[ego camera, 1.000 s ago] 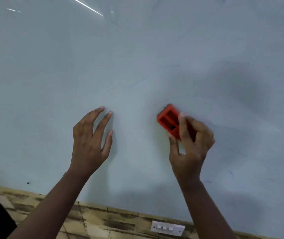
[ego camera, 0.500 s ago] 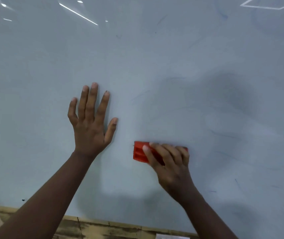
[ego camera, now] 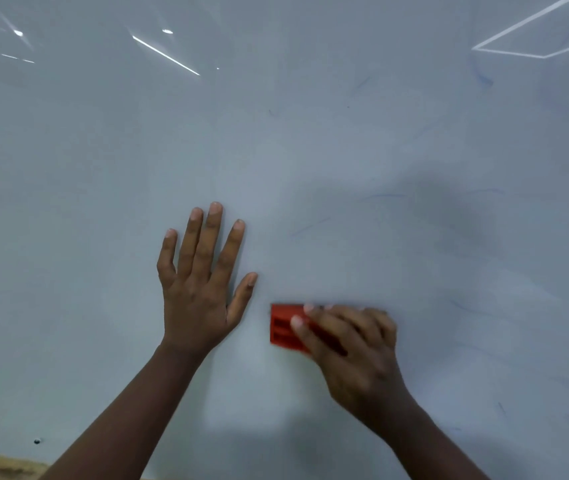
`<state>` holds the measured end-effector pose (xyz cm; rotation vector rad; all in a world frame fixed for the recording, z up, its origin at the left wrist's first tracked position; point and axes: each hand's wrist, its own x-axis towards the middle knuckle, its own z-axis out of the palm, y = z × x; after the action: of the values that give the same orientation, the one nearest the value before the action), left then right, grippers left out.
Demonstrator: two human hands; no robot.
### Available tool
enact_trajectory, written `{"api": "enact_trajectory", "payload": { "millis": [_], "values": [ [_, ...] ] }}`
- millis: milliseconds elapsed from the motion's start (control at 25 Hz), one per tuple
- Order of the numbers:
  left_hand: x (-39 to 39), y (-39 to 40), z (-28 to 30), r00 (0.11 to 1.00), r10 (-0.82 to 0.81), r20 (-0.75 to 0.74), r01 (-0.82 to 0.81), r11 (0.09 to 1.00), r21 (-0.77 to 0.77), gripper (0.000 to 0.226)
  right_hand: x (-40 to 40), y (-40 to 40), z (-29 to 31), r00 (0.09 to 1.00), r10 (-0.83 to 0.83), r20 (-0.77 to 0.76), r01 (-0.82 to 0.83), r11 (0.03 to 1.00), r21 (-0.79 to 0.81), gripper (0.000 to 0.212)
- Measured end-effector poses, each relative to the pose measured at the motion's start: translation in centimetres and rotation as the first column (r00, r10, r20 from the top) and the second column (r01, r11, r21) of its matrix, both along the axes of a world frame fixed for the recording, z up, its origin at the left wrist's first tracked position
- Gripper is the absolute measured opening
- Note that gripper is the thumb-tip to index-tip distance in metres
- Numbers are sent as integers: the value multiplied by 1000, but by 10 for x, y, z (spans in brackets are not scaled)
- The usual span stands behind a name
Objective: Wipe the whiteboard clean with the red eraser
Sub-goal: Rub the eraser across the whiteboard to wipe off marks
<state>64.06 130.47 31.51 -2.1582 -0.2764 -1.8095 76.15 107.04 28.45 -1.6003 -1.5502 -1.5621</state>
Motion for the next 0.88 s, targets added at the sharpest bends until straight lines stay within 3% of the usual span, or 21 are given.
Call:
{"api": "enact_trajectory", "payload": {
  "millis": [120,200,440,560,640,880],
  "values": [
    [0,1,0,1000,-9,-6,9,1000,-3,67,2,-2,-10,997,11,73,-2,992,-127,49],
    [0,1,-1,1000,-14,-4,14,1000,-7,67,2,-3,6,993,13,121,3,992,-129,47],
    [1,-1,-2,999,-32,16,32,999,-11,66,14,-4,121,999,-25,23,17,959,282,44],
    [1,-1,-1,1000,-28,9,28,1000,-13,65,11,3,132,994,41,-105,5,915,404,41],
    [1,-1,-2,1000,-30,6,30,999,-11,63,3,11,115,995,41,-94,-4,931,365,42],
    [3,0,-4,998,-40,47,41,999,-27,55,-1,13,39,999,-24,44,23,1000,8,48]
  ]
}}
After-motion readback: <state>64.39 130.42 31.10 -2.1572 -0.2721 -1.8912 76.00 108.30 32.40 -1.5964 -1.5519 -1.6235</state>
